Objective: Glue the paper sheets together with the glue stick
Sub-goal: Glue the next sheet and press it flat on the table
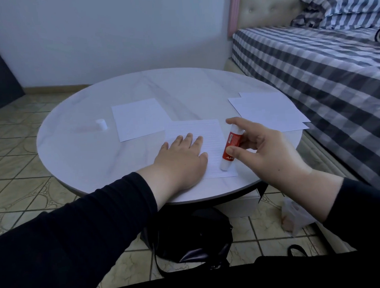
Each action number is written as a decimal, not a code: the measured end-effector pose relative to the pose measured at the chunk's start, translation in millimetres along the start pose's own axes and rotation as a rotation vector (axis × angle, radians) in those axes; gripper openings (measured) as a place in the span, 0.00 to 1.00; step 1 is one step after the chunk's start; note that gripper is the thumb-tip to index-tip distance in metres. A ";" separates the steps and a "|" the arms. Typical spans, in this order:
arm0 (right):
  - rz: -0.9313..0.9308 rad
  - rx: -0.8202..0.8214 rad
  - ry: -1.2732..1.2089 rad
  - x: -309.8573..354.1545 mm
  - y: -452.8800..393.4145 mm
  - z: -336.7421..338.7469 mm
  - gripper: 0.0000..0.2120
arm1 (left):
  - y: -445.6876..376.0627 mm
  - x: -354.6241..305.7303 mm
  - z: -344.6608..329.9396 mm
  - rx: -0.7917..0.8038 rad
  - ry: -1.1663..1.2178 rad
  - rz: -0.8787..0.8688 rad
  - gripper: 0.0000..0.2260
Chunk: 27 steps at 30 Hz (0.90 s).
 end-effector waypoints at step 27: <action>-0.097 -0.244 -0.026 -39.0 -42.7 13.8 0.24 | 10.8 -21.3 -10.9 0.070 -0.022 -0.086 0.26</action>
Point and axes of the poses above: each hand's wrist, its own y-axis away from the middle knuckle, its own z-axis out of the back of the hand, x = y × z, the point moved 5 cm from there along -y, towards the middle knuckle, and after that the axes turned 3 degrees about x, right-handed, at the moved point
